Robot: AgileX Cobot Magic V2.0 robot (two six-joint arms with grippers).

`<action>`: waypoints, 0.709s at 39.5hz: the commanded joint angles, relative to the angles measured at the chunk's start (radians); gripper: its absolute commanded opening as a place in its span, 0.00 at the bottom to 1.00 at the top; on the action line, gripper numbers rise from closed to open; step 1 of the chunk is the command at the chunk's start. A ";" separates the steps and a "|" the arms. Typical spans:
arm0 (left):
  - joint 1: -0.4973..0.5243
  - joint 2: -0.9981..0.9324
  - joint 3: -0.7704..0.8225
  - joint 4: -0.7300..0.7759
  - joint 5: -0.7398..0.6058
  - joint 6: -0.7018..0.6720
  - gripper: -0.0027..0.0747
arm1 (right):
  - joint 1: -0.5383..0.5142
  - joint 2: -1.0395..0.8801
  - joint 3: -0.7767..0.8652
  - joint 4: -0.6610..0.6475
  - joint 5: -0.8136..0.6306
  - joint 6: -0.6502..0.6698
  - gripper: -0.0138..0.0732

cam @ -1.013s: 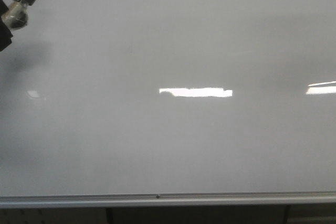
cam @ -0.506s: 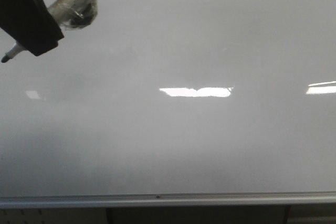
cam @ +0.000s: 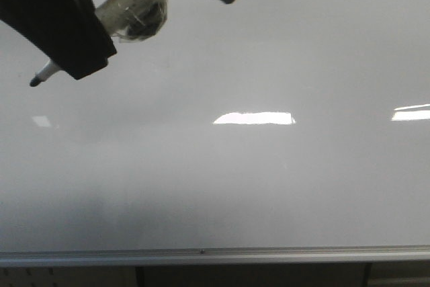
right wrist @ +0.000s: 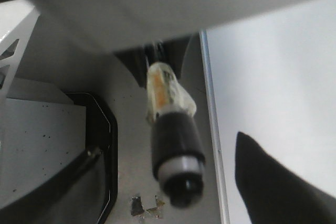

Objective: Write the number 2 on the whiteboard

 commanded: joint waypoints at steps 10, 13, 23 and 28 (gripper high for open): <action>-0.008 -0.031 -0.032 -0.029 -0.033 0.001 0.03 | 0.019 0.007 -0.051 0.054 -0.066 -0.013 0.71; -0.008 -0.031 -0.032 -0.029 -0.033 0.001 0.03 | 0.019 0.007 -0.051 0.054 -0.064 -0.013 0.61; -0.008 -0.031 -0.032 -0.029 -0.039 0.001 0.03 | 0.019 0.007 -0.051 0.054 -0.047 -0.013 0.29; -0.008 -0.031 -0.032 -0.029 -0.060 0.001 0.05 | 0.019 0.007 -0.051 0.054 -0.036 -0.013 0.23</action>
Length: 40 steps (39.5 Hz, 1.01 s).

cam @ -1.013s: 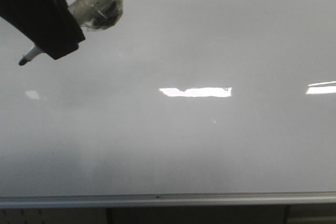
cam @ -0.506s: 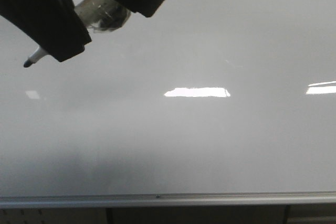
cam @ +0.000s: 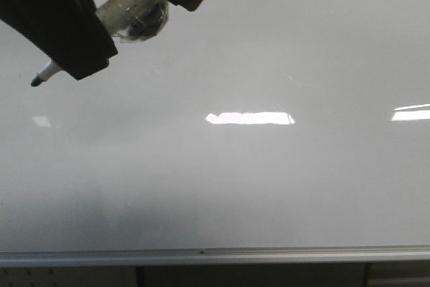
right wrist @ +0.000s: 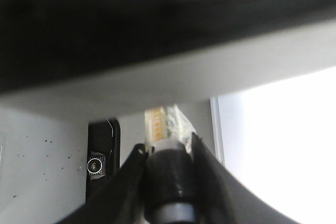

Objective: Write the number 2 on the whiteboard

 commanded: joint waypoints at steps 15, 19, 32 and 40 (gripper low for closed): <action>0.006 -0.043 -0.032 -0.028 -0.075 -0.009 0.75 | -0.001 -0.036 -0.032 -0.009 -0.006 0.000 0.23; 0.042 -0.079 -0.032 -0.028 -0.072 -0.013 0.74 | -0.012 -0.053 -0.032 -0.066 0.000 0.042 0.23; 0.236 -0.252 0.022 -0.036 -0.080 -0.122 0.74 | -0.161 -0.123 -0.028 -0.313 0.064 0.384 0.23; 0.374 -0.336 0.080 -0.036 -0.094 -0.262 0.74 | -0.335 -0.198 0.041 -0.312 0.018 0.549 0.23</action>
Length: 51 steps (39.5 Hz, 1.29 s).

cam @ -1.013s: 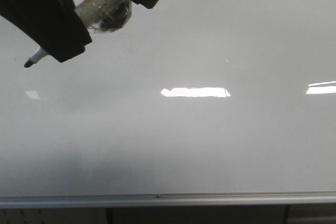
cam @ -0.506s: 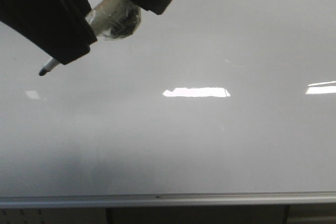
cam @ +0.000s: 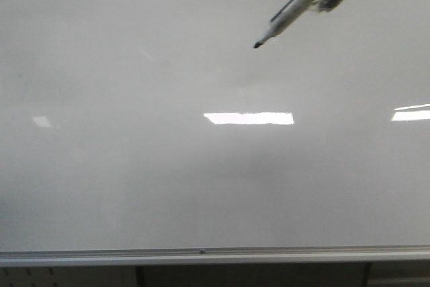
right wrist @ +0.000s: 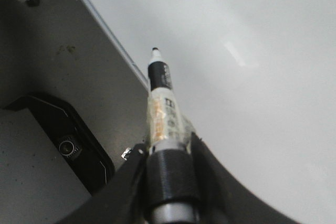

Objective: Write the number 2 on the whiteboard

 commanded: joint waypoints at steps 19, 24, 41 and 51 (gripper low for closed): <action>0.122 -0.091 0.015 -0.044 -0.088 -0.073 0.74 | -0.262 -0.434 0.621 0.024 -0.743 0.268 0.23; 0.122 -0.091 0.015 -0.044 -0.097 -0.073 0.74 | -0.259 -0.455 0.778 0.067 -0.981 0.275 0.23; 0.122 -0.091 0.015 -0.044 -0.099 -0.073 0.74 | -0.228 -0.203 0.577 0.015 -0.985 0.195 0.23; 0.122 -0.091 0.015 -0.044 -0.099 -0.073 0.74 | -0.227 -0.053 0.442 0.015 -1.029 0.195 0.23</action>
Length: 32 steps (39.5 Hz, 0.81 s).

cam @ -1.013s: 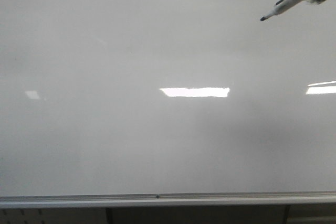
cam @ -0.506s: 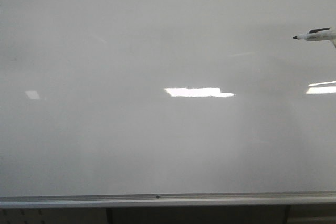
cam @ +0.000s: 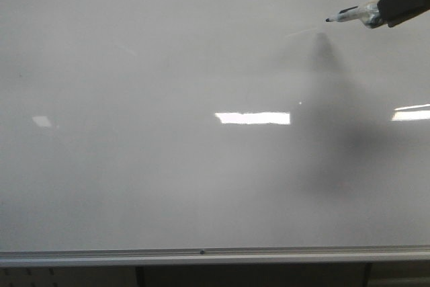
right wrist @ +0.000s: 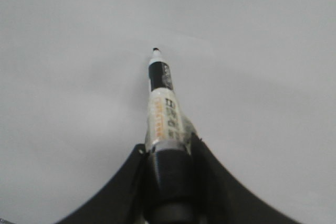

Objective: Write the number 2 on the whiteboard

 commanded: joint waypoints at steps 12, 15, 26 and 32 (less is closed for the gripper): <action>0.002 -0.012 -0.025 -0.029 -0.055 -0.009 0.74 | -0.019 0.067 -0.132 -0.016 -0.094 -0.011 0.23; 0.002 -0.012 -0.025 -0.029 -0.055 -0.009 0.74 | -0.047 0.067 -0.132 -0.016 -0.068 -0.011 0.23; 0.002 -0.012 -0.025 -0.029 -0.060 -0.009 0.74 | -0.070 0.067 -0.132 -0.016 0.086 -0.011 0.23; 0.002 -0.012 -0.025 -0.029 -0.070 -0.009 0.74 | -0.044 0.069 -0.132 -0.016 0.151 -0.011 0.23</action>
